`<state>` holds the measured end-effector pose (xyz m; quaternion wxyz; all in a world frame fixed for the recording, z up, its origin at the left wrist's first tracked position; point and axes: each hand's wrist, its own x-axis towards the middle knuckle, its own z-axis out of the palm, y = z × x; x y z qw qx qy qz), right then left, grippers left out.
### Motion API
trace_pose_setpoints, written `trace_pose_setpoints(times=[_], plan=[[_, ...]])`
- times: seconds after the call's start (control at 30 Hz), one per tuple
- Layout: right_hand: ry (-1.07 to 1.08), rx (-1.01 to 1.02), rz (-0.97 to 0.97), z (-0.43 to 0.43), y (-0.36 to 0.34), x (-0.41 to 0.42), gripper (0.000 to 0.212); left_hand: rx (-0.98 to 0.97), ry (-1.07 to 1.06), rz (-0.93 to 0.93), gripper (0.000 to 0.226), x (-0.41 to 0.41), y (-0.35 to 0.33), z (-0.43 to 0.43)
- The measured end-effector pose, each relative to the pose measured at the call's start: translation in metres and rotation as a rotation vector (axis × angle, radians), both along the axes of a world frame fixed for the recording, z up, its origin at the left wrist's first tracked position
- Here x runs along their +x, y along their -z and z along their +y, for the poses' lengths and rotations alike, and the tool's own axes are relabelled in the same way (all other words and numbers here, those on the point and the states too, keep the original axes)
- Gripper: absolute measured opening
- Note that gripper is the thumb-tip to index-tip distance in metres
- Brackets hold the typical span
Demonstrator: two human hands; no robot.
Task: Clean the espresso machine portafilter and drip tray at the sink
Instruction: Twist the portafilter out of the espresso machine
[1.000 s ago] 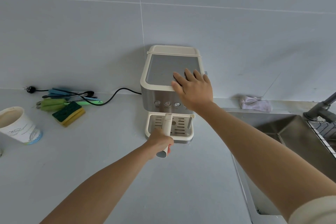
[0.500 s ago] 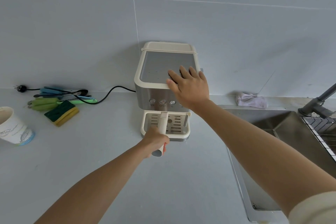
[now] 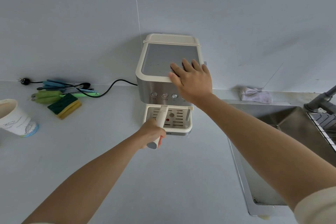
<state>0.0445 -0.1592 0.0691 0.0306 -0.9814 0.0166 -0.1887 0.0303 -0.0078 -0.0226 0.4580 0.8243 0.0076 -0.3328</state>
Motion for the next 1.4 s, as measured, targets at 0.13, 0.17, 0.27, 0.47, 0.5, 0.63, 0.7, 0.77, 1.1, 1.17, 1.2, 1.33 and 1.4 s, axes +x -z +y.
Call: trace_pose_setpoints(times=[0.13,0.17,0.27,0.47,0.5,0.63,0.7,0.77,1.1,1.17,1.2,1.33,1.4], plan=[[-0.007,-0.006,0.002,-0.001,0.0,-0.001,0.073,0.014,0.037,-0.004,0.025,0.003,0.001,0.004],[-0.009,-0.008,-0.003,-0.001,0.001,0.0,0.072,0.025,0.058,-0.011,0.023,0.005,0.001,0.007],[-0.014,-0.002,-0.086,0.0,0.004,0.002,0.063,0.065,0.153,-0.033,0.02,0.025,-0.003,0.025],[0.0,-0.079,-0.203,-0.003,0.011,0.009,0.046,0.16,0.332,-0.01,0.02,0.063,-0.017,0.05],[-0.002,-0.092,-0.219,-0.003,0.012,0.01,0.045,0.167,0.355,-0.009,0.021,0.067,-0.018,0.052],[-0.019,-0.102,-0.249,-0.005,0.016,0.011,0.044,0.178,0.414,-0.016,0.025,0.081,-0.022,0.058],[-0.016,-0.104,-0.255,-0.006,0.016,0.011,0.045,0.185,0.435,-0.028,0.027,0.088,-0.021,0.06],[-0.016,-0.102,-0.265,-0.006,0.016,0.012,0.046,0.191,0.439,-0.035,0.028,0.092,-0.017,0.061],[-0.022,-0.076,-0.258,-0.005,0.016,0.011,0.048,0.117,0.382,-0.028,0.027,0.087,-0.004,0.056],[-0.028,-0.057,-0.24,-0.004,0.015,0.01,0.05,0.13,0.399,-0.041,0.026,0.089,-0.005,0.057],[-0.028,-0.049,-0.234,-0.004,0.014,0.01,0.051,0.136,0.407,-0.044,0.026,0.09,-0.005,0.058],[-0.026,-0.041,-0.222,-0.004,0.012,0.009,0.051,0.191,0.442,-0.064,0.025,0.097,-0.007,0.06],[-0.028,-0.041,-0.221,-0.004,0.012,0.008,0.05,0.227,0.466,-0.061,0.024,0.103,-0.009,0.061]])
